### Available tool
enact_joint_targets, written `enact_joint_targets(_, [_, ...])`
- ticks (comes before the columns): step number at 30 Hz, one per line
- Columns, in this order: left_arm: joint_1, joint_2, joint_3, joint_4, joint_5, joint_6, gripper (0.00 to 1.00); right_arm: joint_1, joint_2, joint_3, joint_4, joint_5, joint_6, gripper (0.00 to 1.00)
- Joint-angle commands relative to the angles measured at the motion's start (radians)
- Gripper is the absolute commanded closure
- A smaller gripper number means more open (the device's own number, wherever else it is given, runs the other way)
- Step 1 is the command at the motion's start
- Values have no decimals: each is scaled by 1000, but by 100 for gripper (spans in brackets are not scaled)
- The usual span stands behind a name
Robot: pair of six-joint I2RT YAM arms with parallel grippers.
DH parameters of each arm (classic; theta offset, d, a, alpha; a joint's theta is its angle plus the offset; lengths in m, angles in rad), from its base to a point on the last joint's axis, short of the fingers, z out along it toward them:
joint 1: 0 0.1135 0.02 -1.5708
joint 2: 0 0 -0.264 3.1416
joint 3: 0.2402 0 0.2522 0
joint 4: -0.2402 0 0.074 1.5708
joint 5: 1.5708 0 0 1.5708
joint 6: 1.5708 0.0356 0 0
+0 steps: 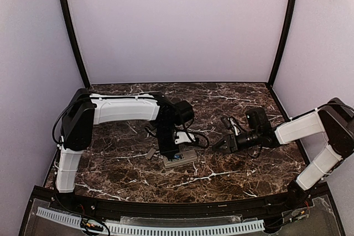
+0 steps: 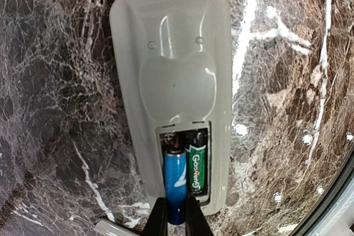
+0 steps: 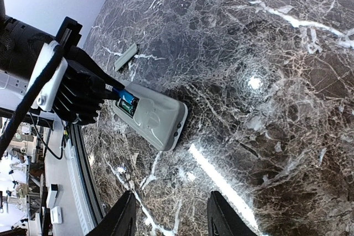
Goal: Load the batteries into the remote control
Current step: Load the battery into the battery compartment.
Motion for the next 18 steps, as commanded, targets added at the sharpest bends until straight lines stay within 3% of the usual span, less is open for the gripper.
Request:
enact_joint_targets(1, [1, 13, 26, -38, 2, -11, 93, -5, -5, -13, 23, 1, 0, 57])
enact_joint_targets(10, [1, 38, 53, -43, 19, -6, 87, -5, 1, -7, 20, -2, 2, 57])
enact_joint_targets(18, [1, 30, 91, -48, 17, -12, 69, -6, 11, 3, 22, -5, 7, 57])
